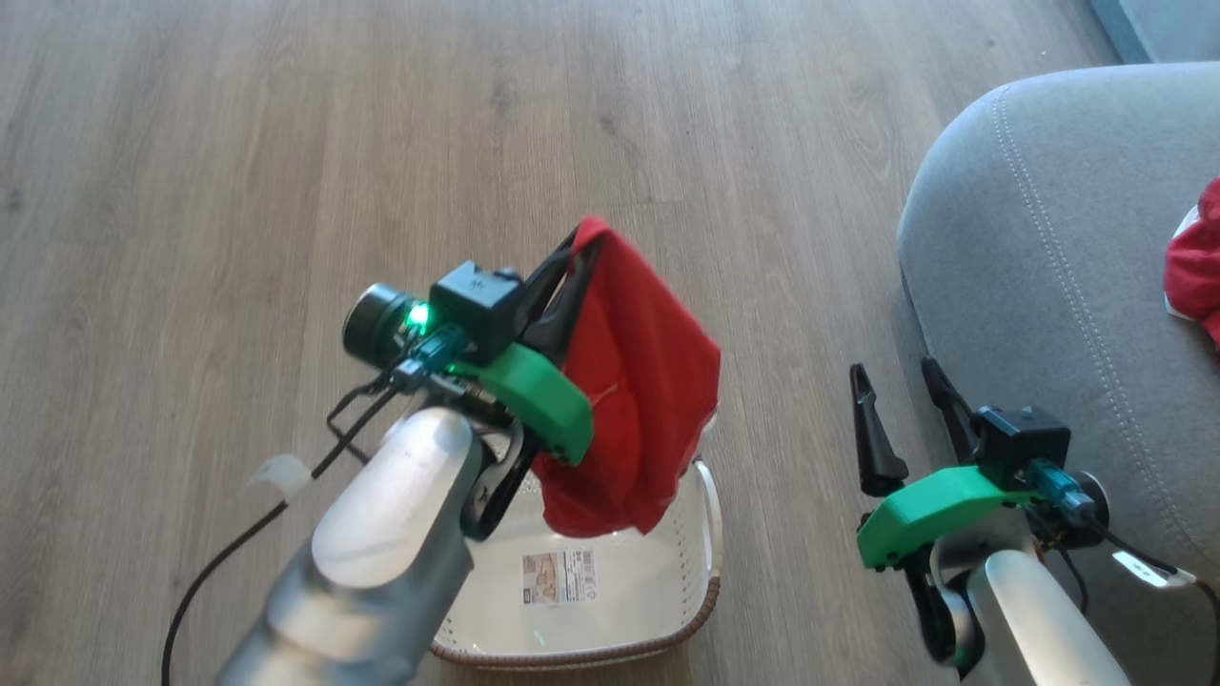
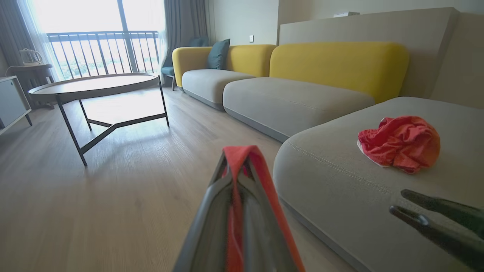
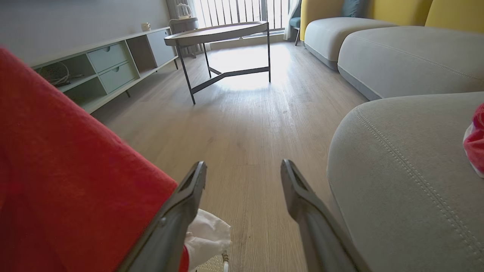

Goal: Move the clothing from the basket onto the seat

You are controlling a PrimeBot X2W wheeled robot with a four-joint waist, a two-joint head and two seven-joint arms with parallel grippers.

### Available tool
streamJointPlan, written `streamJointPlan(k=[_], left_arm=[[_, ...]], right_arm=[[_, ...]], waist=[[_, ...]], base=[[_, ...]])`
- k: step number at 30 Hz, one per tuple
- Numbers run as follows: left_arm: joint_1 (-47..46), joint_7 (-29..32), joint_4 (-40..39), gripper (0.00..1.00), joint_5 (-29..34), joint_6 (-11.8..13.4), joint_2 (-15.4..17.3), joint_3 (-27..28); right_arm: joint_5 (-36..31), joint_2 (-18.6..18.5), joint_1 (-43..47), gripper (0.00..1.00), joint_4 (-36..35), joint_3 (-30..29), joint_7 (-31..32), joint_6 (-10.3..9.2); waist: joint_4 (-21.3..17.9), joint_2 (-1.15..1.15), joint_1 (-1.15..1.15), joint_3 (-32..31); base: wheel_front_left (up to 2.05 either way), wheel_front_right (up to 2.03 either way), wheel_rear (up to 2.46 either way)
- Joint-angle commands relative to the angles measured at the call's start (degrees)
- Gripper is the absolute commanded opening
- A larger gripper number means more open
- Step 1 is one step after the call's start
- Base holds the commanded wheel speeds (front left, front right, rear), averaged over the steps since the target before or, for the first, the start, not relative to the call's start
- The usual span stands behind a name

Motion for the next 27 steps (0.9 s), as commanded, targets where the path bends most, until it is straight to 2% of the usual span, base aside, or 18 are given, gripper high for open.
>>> streamJointPlan(k=[1, 8, 15, 17, 22, 27], left_arm=[[-4.9, -0.6, -3.5, 0.00, -0.8, 0.6, 0.5, 1.3], [-7.9, 0.7, -8.4, 0.00, -3.1, 2.0, 0.5, -1.2], [-8.9, 1.1, -9.6, 0.00, -4.0, 2.8, 0.5, -2.9], [-8.9, 1.1, -9.7, 0.00, -4.2, 2.8, 0.5, -3.5], [-9.1, 1.0, -10.0, 0.00, -4.8, 2.8, 0.5, -4.6], [-9.2, 0.7, -9.8, 0.00, -5.1, 2.9, 0.5, -5.4]], right_arm=[[0.4, 0.5, -0.1, 1.00, -1.5, 1.5, -0.3, 0.40], [1.0, 0.5, 0.3, 1.00, -1.1, 2.7, -0.3, 0.40], [1.4, 0.5, -1.1, 1.00, -1.9, 6.5, -0.3, 0.40], [2.0, 0.3, -2.3, 1.00, -2.7, 8.8, -0.3, 0.40], [5.5, -3.0, -6.6, 1.00, -5.4, 17.8, -0.3, 0.40], [8.1, -4.1, -9.6, 1.00, -10.3, 22.1, -0.3, 0.40]], waist=[[0.0, 0.00, 0.01, -0.2], [0.0, 0.00, 0.01, -0.6], [0.0, 0.00, 0.01, -0.6], [0.1, 0.00, 0.01, -0.5], [0.7, 0.00, 0.01, -0.5], [1.4, 0.00, 0.01, -0.4]], base=[[0.00, 0.00, 0.00], [0.00, 0.00, 0.00], [0.00, 0.00, 0.00], [0.00, 0.00, 0.00], [0.00, 0.00, 0.00], [0.00, 0.00, 0.00]])
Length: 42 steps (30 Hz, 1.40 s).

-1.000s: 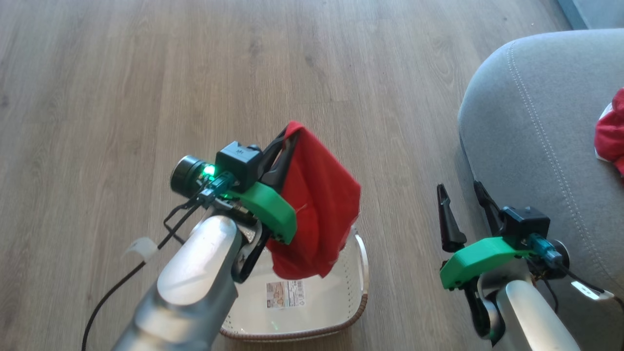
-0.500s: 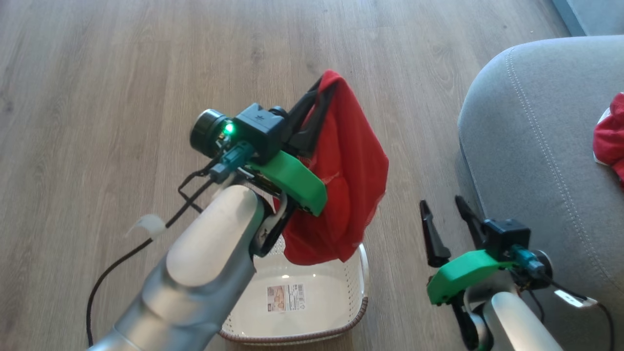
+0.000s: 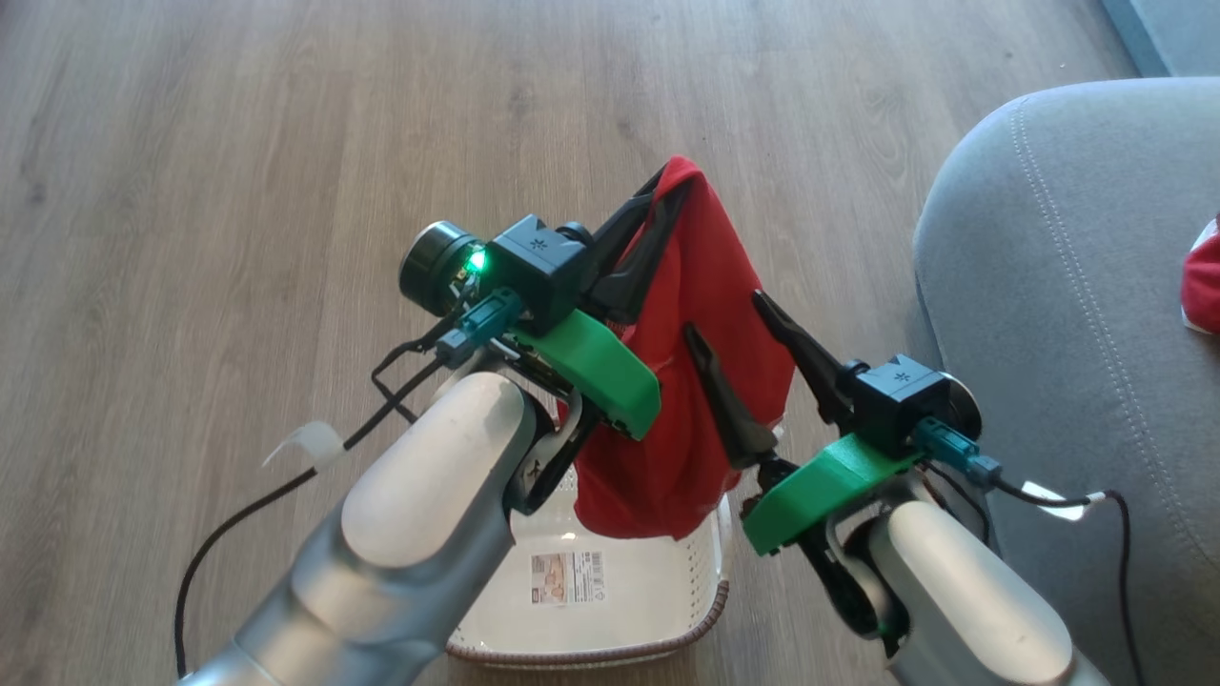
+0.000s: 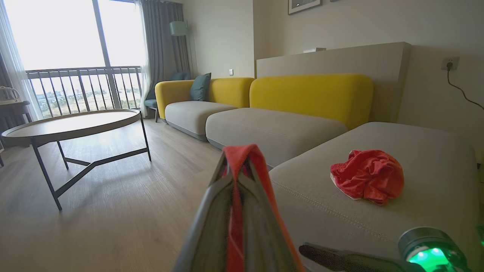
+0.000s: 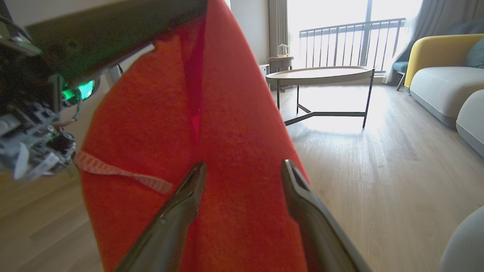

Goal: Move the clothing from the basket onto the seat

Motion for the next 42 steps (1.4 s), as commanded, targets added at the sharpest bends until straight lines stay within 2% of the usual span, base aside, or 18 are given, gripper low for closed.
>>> streamJointPlan(k=[1, 6, 9, 21, 24, 30, 40, 42], left_arm=[[-4.0, -0.5, -2.0, 0.00, -0.3, 0.3, 0.5, 1.6], [-4.2, -0.8, -1.9, 0.00, -0.6, 0.3, 0.5, 0.7], [-4.4, -0.9, -1.6, 0.00, -0.7, 0.3, 0.5, 0.0], [-4.4, -1.3, -1.3, 0.00, -2.2, 0.7, 0.5, -2.9], [-4.3, -1.3, -1.4, 0.00, -2.6, 0.9, 0.5, -3.6], [-4.1, -1.5, -1.8, 0.00, -3.3, 1.2, 0.5, -5.2], [-4.2, -1.6, -3.1, 0.00, -4.4, 1.1, 0.5, -7.9], [-4.3, -1.6, -3.7, 0.00, -4.5, 0.9, 0.5, -8.6]], right_arm=[[0.2, 0.3, -1.6, 1.00, -2.3, 0.9, -0.3, 0.40], [0.1, 0.7, -1.9, 1.00, -7.3, 2.1, -0.3, 0.40], [0.1, 0.6, -1.7, 1.00, -7.2, 3.8, -0.3, 0.40], [0.7, 2.6, -4.1, 1.00, 9.6, 9.1, -0.3, 0.40], [0.0, 3.3, -4.9, 1.00, 11.5, 8.4, -0.3, 0.40], [-3.7, 4.3, -5.9, 1.00, 14.3, 3.4, -0.3, 0.40], [-4.9, 4.8, -8.8, 1.00, 19.0, 2.4, -0.3, 0.40], [-4.5, 4.8, -9.6, 0.96, 20.2, 2.9, -0.3, 0.40]], waist=[[0.1, 0.00, 0.00, 0.1], [0.5, 0.00, 0.00, 0.8], [0.5, 0.00, 0.00, 1.0], [1.1, 0.00, 0.00, 0.1], [1.5, 0.00, 0.00, -0.1], [2.1, 0.00, 0.00, -0.2], [3.0, 0.00, 0.00, 1.0], [3.3, 0.00, 0.00, 1.3]], base=[[0.00, 0.00, 0.00], [0.00, 0.00, 0.00], [0.00, 0.00, 0.00], [0.00, 0.00, 0.00], [0.00, 0.00, 0.00], [0.00, 0.00, 0.00], [0.00, 0.00, 0.00], [0.00, 0.00, 0.00]])
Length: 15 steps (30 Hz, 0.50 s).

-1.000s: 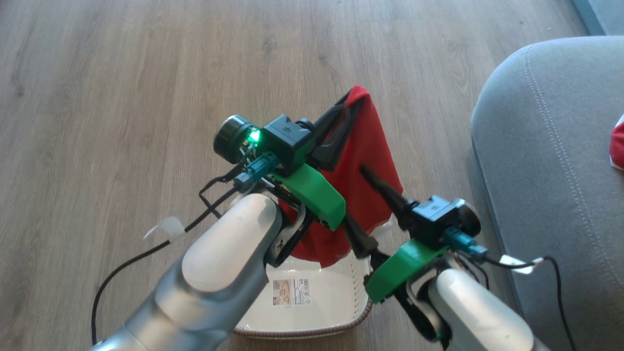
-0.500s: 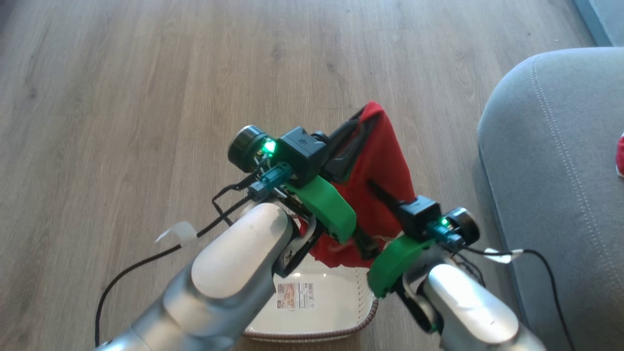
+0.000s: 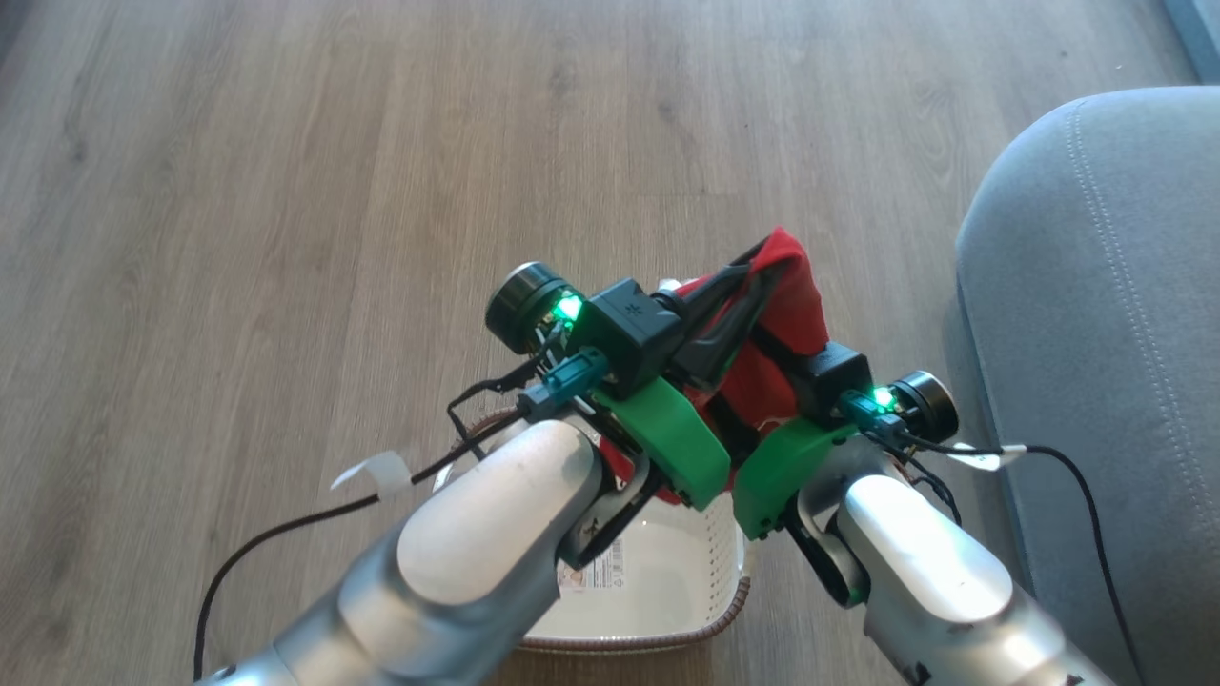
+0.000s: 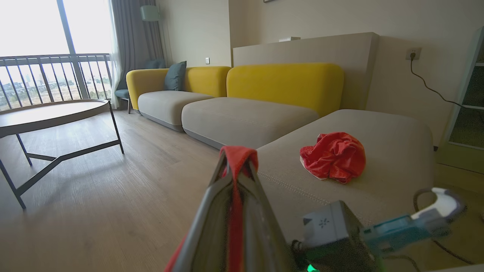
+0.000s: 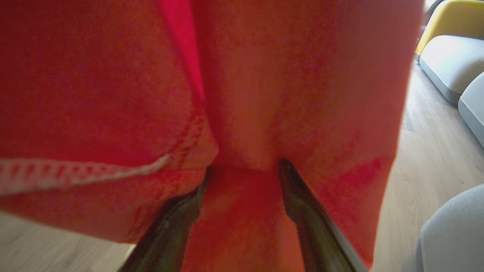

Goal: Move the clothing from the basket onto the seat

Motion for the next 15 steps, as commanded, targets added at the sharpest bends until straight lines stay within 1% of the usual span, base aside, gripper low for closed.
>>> streamJointPlan(k=[1, 2, 3, 8, 13, 14, 15], left_arm=[[-3.7, -0.6, -2.4, 0.00, -0.4, 0.1, 0.4, 1.6], [-3.8, -0.6, -3.0, 0.00, -0.6, -0.1, 0.4, 1.0], [-3.8, -0.6, -3.2, 0.00, -0.6, 0.0, 0.4, 0.7], [-3.8, -0.7, -3.2, 0.00, -0.7, 0.0, 0.4, 0.0], [-3.4, -0.7, -1.9, 0.00, -0.4, -0.2, 0.5, 0.5], [-3.3, -0.7, -1.8, 0.32, -0.4, -0.4, 0.5, 0.8], [-3.1, -0.7, -1.9, 0.89, -0.3, -0.6, 0.5, 1.1]], right_arm=[[0.3, 1.0, -2.1, 0.83, -1.1, 1.0, -0.3, 0.40], [1.2, 1.0, -2.9, 0.25, 0.0, 1.9, -0.3, 0.40], [1.6, 1.0, -3.2, 0.01, 0.3, 1.9, -0.3, 0.40], [2.7, 1.1, -3.8, 0.00, 1.0, 1.2, -0.3, 0.40], [1.9, 1.1, -3.1, 0.00, -1.1, -0.5, -0.3, 0.40], [1.8, 1.1, -2.8, 0.00, -1.8, -0.9, -0.3, 0.40], [1.5, 1.1, -2.6, 0.00, -2.4, -1.3, -0.3, 0.40]], waist=[[0.3, 0.00, 0.00, 0.3], [0.5, 0.00, 0.00, 0.5], [0.7, 0.00, 0.00, 0.7], [1.1, 0.00, 0.00, 1.4], [0.6, 0.00, 0.00, 2.2], [0.4, 0.00, 0.00, 2.4], [0.3, 0.00, 0.00, 2.5]], base=[[0.00, 0.00, 0.00], [0.00, 0.00, 0.00], [0.00, 0.00, 0.00], [0.00, 0.00, 0.00], [0.00, 0.00, 0.00], [0.00, 0.00, 0.00], [0.00, 0.00, 0.00]])
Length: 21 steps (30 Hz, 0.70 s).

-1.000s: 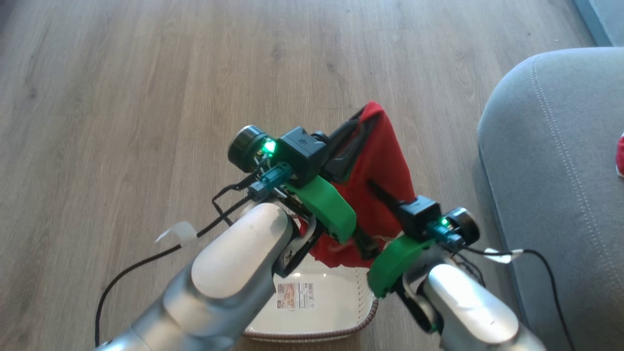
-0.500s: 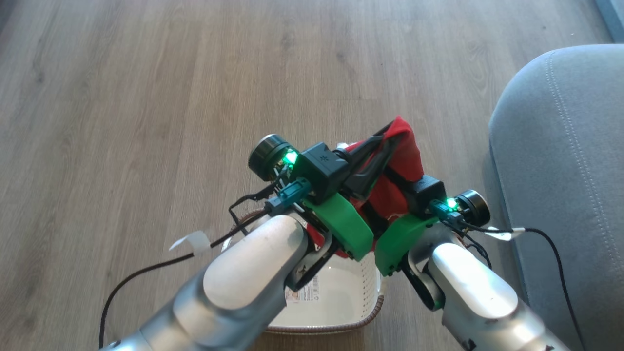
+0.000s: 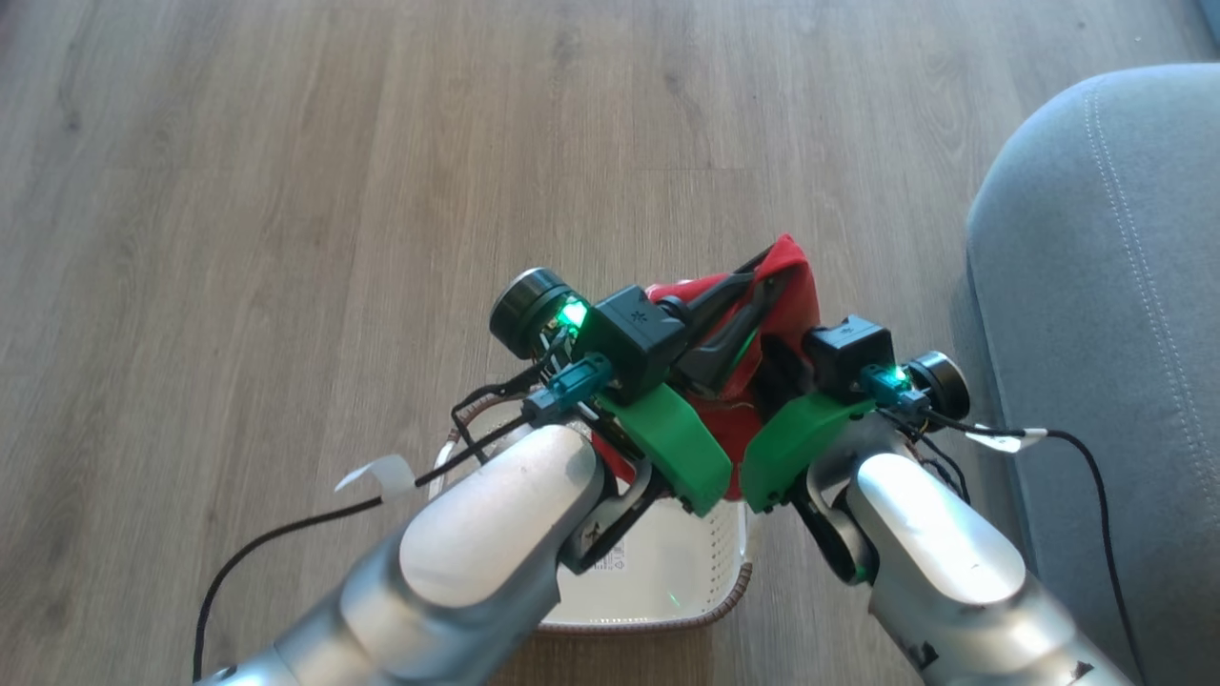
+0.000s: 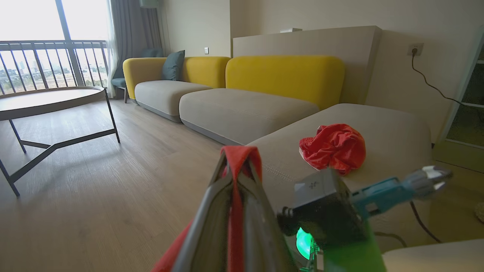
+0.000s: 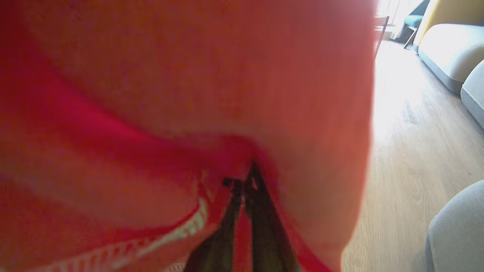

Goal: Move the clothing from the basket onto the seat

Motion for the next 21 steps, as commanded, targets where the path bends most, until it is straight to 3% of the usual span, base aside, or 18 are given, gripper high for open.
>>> streamJointPlan(k=[1, 10, 21], left_arm=[[-2.9, -0.5, -1.5, 1.00, 0.1, -0.5, 0.4, 2.6], [-0.7, -0.5, 0.5, 1.00, 2.0, -1.8, 1.3, 7.0], [2.5, -0.5, 3.3, 1.00, 4.4, -3.4, 2.5, 11.9]], right_arm=[[-0.5, 1.0, -0.6, 0.00, -2.3, -0.1, -0.3, 0.40], [-3.4, 1.0, 2.3, 0.00, -7.4, -5.3, -0.3, 0.40], [-5.3, 0.6, 4.1, 0.00, -13.3, -9.6, -0.3, 0.40]], waist=[[-0.3, 0.00, 0.00, 0.1], [-2.7, 0.00, 0.00, 0.7], [-8.6, 0.00, 0.00, 0.3]], base=[[0.00, 0.00, 0.00], [0.00, 0.00, 0.00], [0.00, 0.00, 0.00]])
